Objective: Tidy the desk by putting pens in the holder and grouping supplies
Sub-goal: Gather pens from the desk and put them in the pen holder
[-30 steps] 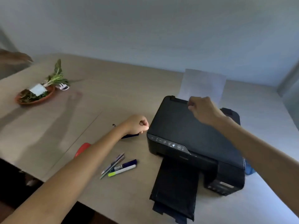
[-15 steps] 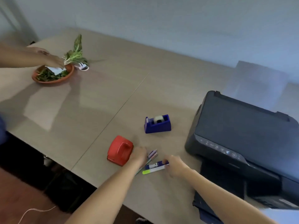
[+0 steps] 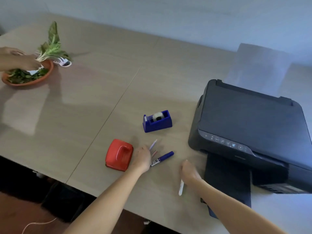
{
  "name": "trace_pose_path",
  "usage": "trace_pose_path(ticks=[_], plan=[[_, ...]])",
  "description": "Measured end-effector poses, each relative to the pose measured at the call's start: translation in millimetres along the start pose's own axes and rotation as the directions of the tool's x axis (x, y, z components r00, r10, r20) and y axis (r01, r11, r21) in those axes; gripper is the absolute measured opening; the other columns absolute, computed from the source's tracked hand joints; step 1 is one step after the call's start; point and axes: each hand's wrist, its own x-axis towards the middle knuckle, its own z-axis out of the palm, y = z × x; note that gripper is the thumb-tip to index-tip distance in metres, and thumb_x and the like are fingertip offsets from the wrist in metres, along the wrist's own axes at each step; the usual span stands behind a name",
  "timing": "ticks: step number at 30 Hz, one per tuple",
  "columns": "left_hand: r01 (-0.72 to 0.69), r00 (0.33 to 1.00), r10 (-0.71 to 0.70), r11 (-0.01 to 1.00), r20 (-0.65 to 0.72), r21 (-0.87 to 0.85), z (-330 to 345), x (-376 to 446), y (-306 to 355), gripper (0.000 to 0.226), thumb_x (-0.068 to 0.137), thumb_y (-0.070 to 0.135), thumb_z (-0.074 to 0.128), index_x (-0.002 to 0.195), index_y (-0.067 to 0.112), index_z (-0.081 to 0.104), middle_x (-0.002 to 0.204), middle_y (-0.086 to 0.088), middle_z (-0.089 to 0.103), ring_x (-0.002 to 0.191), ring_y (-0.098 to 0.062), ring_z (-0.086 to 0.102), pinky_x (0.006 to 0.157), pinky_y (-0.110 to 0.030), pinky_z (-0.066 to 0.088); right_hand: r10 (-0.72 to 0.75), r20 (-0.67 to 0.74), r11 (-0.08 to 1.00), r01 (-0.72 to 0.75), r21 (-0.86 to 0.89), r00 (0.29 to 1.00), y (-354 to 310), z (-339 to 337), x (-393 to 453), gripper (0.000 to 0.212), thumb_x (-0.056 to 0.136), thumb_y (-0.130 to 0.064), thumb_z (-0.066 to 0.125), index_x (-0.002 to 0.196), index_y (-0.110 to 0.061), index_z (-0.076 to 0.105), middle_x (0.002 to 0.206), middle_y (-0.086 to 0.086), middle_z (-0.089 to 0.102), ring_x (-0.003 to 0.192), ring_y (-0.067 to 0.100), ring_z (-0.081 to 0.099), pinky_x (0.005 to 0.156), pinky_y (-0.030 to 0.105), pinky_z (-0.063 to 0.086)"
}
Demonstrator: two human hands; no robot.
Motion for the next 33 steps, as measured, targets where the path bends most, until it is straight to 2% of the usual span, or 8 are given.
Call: trace_pose_path(ticks=[7, 11, 15, 19, 23, 26, 29, 33], plan=[[-0.001, 1.0, 0.003, 0.988, 0.01, -0.154, 12, -3, 8, 0.026, 0.097, 0.011, 0.042, 0.121, 0.004, 0.048, 0.127, -0.019, 0.055, 0.115, -0.037, 0.057, 0.091, -0.043, 0.046, 0.016, -0.076, 0.999, -0.019, -0.04, 0.997, -18, -3, 21, 0.018, 0.096, -0.01, 0.04, 0.088, -0.011, 0.056, 0.117, 0.018, 0.06, 0.106, 0.032, 0.058, 0.085, 0.033, 0.046], [-0.008, 1.0, 0.009, 0.994, 0.012, -0.111, 18, -7, 5, 0.03, 0.098, 0.008, 0.038, 0.126, 0.002, 0.046, 0.127, -0.019, 0.053, 0.113, -0.036, 0.055, 0.09, -0.041, 0.045, -0.002, -0.102, 1.0, 0.002, 0.003, 0.995, -48, 11, 25, 0.029, 0.096, -0.033, 0.045, 0.085, -0.007, 0.052, 0.092, 0.014, 0.058, 0.084, 0.028, 0.054, 0.077, 0.034, 0.044], [0.004, 1.0, -0.006, 0.928, -0.003, -0.373, 2, -15, -9, 0.038, 0.091, -0.001, 0.034, 0.126, 0.001, 0.049, 0.133, -0.016, 0.058, 0.078, -0.029, 0.064, 0.064, -0.026, 0.053, -0.009, -0.097, 0.994, -0.002, -0.109, 0.995, -62, 19, 32, 0.028, 0.094, -0.023, 0.047, 0.107, -0.002, 0.059, 0.114, 0.018, 0.061, 0.105, 0.031, 0.058, 0.092, 0.037, 0.05], [0.049, 0.995, -0.089, 0.847, -0.051, -0.529, -38, -23, -25, 0.013, 0.1, 0.015, 0.036, 0.091, 0.009, 0.043, 0.087, -0.021, 0.064, 0.073, -0.039, 0.063, 0.056, -0.031, 0.038, -0.054, -0.001, 0.952, 0.051, -0.301, 0.999, -72, 5, 19, 0.029, 0.092, -0.011, 0.045, 0.117, -0.003, 0.058, 0.119, 0.017, 0.057, 0.106, 0.031, 0.053, 0.076, 0.035, 0.041], [-0.086, 0.991, -0.015, 0.673, -0.129, -0.735, -86, -2, -22, 0.028, 0.102, 0.009, 0.037, 0.104, -0.007, 0.059, 0.075, -0.009, 0.05, 0.081, -0.026, 0.048, 0.067, -0.029, 0.039, -0.198, -0.097, 0.976, 0.205, 0.076, 0.975, -92, -50, -13, 0.026, 0.092, -0.015, 0.045, 0.111, 0.002, 0.051, 0.112, 0.026, 0.058, 0.092, 0.038, 0.055, 0.071, 0.038, 0.041], [-0.164, 0.985, 0.133, 0.542, -0.109, -0.824, -142, 0, 28, 0.028, 0.101, 0.004, 0.038, 0.117, -0.009, 0.057, 0.08, -0.009, 0.054, 0.074, -0.02, 0.047, 0.068, -0.026, 0.037, -0.322, -0.383, 0.893, 0.412, 0.18, 0.866, -87, -121, -49, 0.021, 0.093, -0.019, 0.047, 0.093, 0.002, 0.044, 0.098, 0.033, 0.054, 0.088, 0.045, 0.053, 0.072, 0.041, 0.036], [-0.254, 0.932, 0.352, 0.46, -0.088, -0.851, -201, -20, 95, 0.022, 0.101, 0.001, 0.033, 0.099, 0.005, 0.055, 0.1, -0.013, 0.061, 0.096, -0.022, 0.055, 0.1, -0.043, 0.038, -0.43, -0.629, 0.825, 0.565, 0.018, 0.648, -50, -193, -88, 0.016, 0.093, -0.017, 0.043, 0.082, -0.005, 0.038, 0.076, 0.016, 0.048, 0.071, 0.033, 0.043, 0.074, 0.042, 0.033], [-0.342, 0.877, 0.466, 0.431, -0.119, -0.835, -245, -28, 191, 0.016, 0.1, 0.004, 0.041, 0.109, 0.004, 0.053, 0.117, -0.01, 0.062, 0.112, -0.025, 0.056, 0.102, -0.048, 0.041, -0.274, -0.837, 0.848, 0.53, 0.021, 0.473, 32, -280, -109, 0.016, 0.093, -0.017, 0.037, 0.08, -0.009, 0.033, 0.066, 0.005, 0.044, 0.067, 0.027, 0.036, 0.073, 0.04, 0.031]])
